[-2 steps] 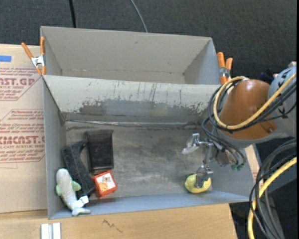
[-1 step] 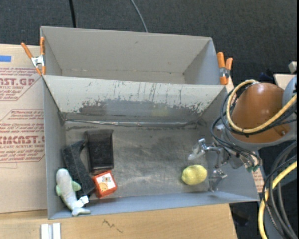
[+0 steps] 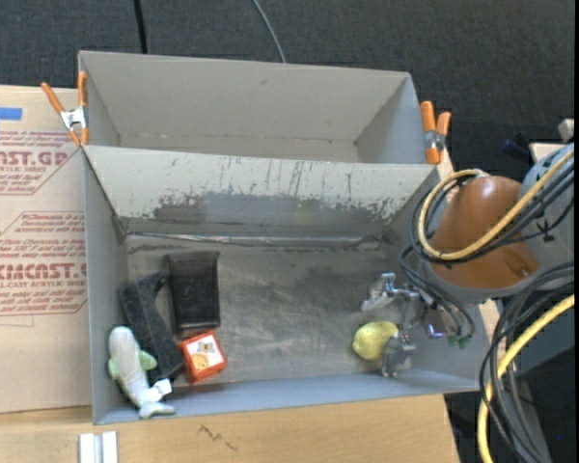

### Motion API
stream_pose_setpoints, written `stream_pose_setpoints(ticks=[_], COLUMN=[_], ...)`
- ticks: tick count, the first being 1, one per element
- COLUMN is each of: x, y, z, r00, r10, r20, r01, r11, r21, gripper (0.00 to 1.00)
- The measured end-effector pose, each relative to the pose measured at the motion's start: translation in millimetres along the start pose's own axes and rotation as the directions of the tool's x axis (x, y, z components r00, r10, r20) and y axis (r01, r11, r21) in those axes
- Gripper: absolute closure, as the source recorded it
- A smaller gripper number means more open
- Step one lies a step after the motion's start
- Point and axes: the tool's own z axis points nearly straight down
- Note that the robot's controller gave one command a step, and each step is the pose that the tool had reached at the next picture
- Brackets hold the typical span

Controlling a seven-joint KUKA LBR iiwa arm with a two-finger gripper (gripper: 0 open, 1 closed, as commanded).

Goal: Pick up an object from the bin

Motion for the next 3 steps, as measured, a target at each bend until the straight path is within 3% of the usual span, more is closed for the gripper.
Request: stream_pose_setpoints(ticks=[1,2,3], x=[-3.4,-3.4,0.5], y=[8.7,8.7,10.7], z=[4.9,4.9,2.1], r00=[0.963,0.963,0.963], r10=[-0.266,-0.266,-0.268], r20=[0.033,0.033,0.013], r01=[0.266,0.265,0.267], r11=[0.964,0.964,0.964], r21=[0.022,0.022,0.010], gripper=[1.00,1.00,1.00])
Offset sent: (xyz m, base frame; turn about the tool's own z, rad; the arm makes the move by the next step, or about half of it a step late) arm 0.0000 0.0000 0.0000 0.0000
